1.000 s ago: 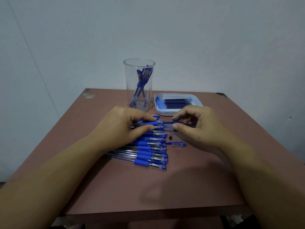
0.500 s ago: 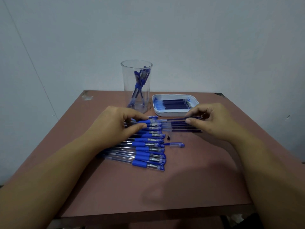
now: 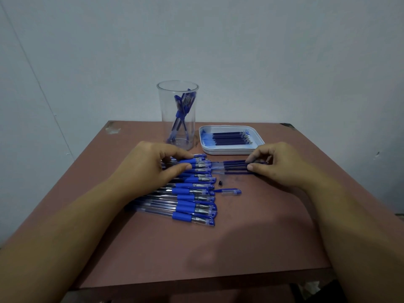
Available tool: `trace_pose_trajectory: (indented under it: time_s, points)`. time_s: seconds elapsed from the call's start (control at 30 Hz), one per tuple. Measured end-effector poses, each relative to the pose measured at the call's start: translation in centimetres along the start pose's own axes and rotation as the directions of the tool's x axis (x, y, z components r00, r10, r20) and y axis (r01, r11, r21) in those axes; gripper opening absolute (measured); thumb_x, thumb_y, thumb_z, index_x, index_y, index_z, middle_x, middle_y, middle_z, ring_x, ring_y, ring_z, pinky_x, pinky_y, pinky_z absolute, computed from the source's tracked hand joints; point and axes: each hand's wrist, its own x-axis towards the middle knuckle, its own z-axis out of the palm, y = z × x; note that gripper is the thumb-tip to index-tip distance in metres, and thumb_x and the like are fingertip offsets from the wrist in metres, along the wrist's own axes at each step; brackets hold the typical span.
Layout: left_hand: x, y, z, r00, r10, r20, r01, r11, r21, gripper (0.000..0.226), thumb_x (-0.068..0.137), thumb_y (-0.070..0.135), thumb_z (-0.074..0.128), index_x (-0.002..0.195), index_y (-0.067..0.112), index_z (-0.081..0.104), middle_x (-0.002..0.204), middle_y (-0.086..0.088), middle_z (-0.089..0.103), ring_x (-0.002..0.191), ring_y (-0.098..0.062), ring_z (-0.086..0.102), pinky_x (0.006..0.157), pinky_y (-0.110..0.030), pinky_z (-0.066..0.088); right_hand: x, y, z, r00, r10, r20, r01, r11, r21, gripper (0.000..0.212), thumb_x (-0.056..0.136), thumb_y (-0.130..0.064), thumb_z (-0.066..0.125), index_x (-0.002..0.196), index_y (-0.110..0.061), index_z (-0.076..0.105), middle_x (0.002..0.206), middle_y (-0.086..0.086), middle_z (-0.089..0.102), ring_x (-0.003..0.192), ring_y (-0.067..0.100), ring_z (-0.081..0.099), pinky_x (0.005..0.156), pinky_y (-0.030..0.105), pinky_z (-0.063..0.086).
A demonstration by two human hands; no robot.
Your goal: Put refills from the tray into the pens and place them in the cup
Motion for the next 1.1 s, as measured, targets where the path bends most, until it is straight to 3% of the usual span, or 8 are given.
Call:
trace_pose_trajectory:
  time_s: [0.23,0.37,0.43,0.6,0.8,0.9,1.1]
  points:
    - [0.0,0.2,0.0,1.0,-0.004,-0.01,0.004,1.0,-0.02,0.023,0.08,0.034,0.076,0.103,0.037,0.075,0.074,0.038,0.058,0.076,0.003,0.063,0.06,-0.005,0.042,0.1,0.1,0.1,1.0,-0.018,-0.016,0.018,0.999,-0.029,0.022,0.081,-0.02,0.077,0.077,-0.039,0.067,0.076,-0.014,0.065,0.063,-0.007,0.054,0.06,0.007,0.04]
    - [0.1,0.1,-0.1,1.0,-0.007,-0.014,0.007,1.0,-0.019,0.022,0.081,0.037,0.074,0.103,0.038,0.074,0.079,0.028,0.066,0.074,-0.002,0.064,0.061,-0.011,0.046,0.1,-0.8,-0.1,0.994,-0.06,-0.095,0.065,0.997,0.045,0.021,0.082,-0.017,0.076,0.078,-0.034,0.067,0.078,-0.012,0.064,0.064,-0.009,0.054,0.06,0.006,0.039]
    - [0.1,0.0,0.0,1.0,-0.005,-0.018,0.005,1.0,-0.017,0.023,0.081,0.037,0.073,0.104,0.037,0.075,0.081,0.026,0.068,0.073,-0.002,0.064,0.062,-0.015,0.048,0.6,-1.4,-0.7,0.992,-0.073,-0.106,0.074,0.997,0.004,0.013,0.084,-0.021,0.075,0.082,-0.032,0.068,0.08,-0.016,0.063,0.069,-0.013,0.052,0.062,0.004,0.037]
    - [0.2,-0.5,-0.1,1.0,-0.009,-0.015,0.009,1.0,0.007,0.024,0.081,0.037,0.073,0.105,0.037,0.074,0.083,0.025,0.069,0.073,-0.001,0.065,0.063,-0.019,0.053,4.1,-2.0,-1.9,0.998,-0.069,-0.003,0.068,0.989,-0.127,0.006,0.089,-0.029,0.069,0.094,-0.032,0.069,0.087,-0.021,0.057,0.076,-0.019,0.049,0.059,0.0,0.035]
    - [0.2,-0.7,-0.2,1.0,-0.019,-0.018,0.019,1.0,0.005,0.026,0.081,0.045,0.068,0.105,0.038,0.074,0.085,0.026,0.069,0.074,-0.003,0.065,0.064,-0.027,0.057,8.8,-0.3,-1.5,0.989,0.05,0.143,-0.024,0.983,-0.18,0.008,0.087,-0.025,0.072,0.093,-0.03,0.071,0.097,-0.011,0.066,0.083,0.0,0.057,0.064,0.013,0.038]
    - [0.3,-0.8,-0.3,1.0,-0.019,-0.007,0.019,1.0,0.008,0.029,0.08,0.048,0.065,0.106,0.039,0.073,0.083,0.031,0.065,0.076,-0.001,0.064,0.064,-0.023,0.056,9.5,0.1,-1.2,0.975,0.093,0.2,-0.058,0.983,-0.172,0.006,0.085,-0.028,0.074,0.091,-0.028,0.073,0.094,-0.01,0.068,0.085,0.003,0.06,0.064,0.016,0.044]
    - [0.4,-0.7,-0.2,1.0,0.006,0.013,-0.006,1.0,0.0,0.029,0.081,0.046,0.066,0.107,0.036,0.073,0.085,0.028,0.066,0.078,0.005,0.064,0.065,-0.014,0.052,9.9,0.2,-0.2,0.975,0.079,0.207,-0.027,0.97,-0.24,0.013,0.083,-0.029,0.076,0.096,-0.027,0.072,0.09,-0.011,0.066,0.08,0.002,0.06,0.06,0.016,0.041]
